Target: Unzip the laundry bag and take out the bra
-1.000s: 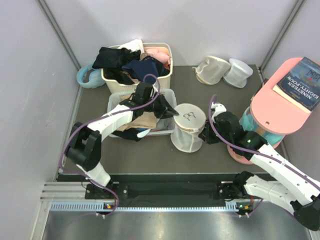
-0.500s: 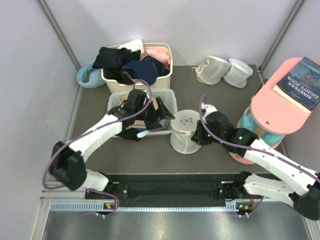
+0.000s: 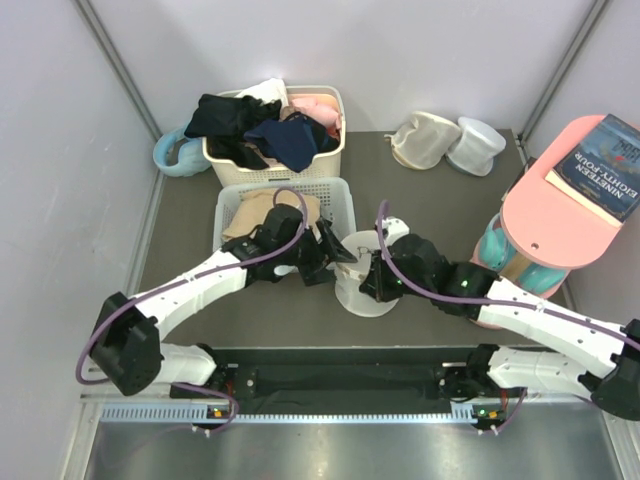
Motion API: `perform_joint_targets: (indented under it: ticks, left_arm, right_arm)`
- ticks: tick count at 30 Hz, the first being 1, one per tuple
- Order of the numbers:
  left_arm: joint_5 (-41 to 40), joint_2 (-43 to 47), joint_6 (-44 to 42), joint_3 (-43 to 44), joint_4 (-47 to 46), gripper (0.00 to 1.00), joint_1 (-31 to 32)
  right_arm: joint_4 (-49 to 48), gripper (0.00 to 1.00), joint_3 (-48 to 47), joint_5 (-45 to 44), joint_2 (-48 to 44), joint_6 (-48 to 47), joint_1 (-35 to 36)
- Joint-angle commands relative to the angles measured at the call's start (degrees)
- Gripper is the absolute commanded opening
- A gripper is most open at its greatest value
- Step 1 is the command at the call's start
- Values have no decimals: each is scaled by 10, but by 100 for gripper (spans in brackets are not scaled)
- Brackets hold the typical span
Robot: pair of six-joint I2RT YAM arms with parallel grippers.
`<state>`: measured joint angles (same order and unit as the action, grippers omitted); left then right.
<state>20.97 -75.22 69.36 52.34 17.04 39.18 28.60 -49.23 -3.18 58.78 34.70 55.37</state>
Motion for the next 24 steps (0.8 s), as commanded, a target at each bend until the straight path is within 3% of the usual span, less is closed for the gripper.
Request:
perform_joint_targets:
  ticks: [1, 2, 3, 7, 15, 22, 24]
  left_arm:
    - [-7, -14, 24, -7, -84, 61, 19]
    - [-9, -17, 24, -7, -88, 50, 22]
    - [-16, -18, 25, -7, -92, 31, 26]
    - [-37, -8, 22, -19, -97, 0, 37]
    - [-84, 56, -28, -62, -66, 0, 36]
    - [-47, 111, -128, -52, 0, 0, 19]
    - [-8, 126, -121, -63, -4, 0, -16]
  right_arm:
    - [-56, 0, -22, -23, 1, 21, 43]
    - [-55, 0, -22, -24, 2, 23, 54]
    - [-49, 0, -21, -31, 2, 26, 59]
    - [-17, 0, -8, -60, -19, 46, 66]
    - [38, 0, 30, -108, -91, 70, 58]
    - [59, 0, 33, -128, -75, 93, 58]
    - [88, 0, 26, -119, -70, 114, 57]
